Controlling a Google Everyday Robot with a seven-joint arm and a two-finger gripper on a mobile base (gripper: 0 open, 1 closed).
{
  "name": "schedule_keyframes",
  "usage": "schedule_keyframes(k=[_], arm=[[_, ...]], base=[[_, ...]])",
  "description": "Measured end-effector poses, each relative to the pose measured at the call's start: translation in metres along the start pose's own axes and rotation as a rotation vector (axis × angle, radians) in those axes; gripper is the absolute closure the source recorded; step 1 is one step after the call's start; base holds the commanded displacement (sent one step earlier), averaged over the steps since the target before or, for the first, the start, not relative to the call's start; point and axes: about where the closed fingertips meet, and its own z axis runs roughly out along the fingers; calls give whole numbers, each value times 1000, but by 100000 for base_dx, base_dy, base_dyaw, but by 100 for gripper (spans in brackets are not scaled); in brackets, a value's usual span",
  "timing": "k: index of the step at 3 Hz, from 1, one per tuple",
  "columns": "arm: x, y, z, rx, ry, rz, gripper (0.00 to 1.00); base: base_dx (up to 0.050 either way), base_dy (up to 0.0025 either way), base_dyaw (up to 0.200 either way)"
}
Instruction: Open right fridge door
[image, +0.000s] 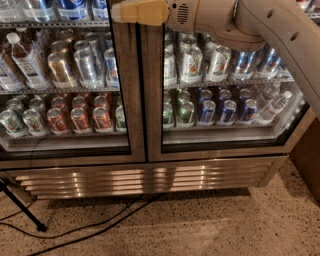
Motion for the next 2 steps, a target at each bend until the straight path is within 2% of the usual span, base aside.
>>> schedule_keyframes(k=[2], arm=[[-4,3,3,15,-12,23,0]], base=[[0,0,0]])
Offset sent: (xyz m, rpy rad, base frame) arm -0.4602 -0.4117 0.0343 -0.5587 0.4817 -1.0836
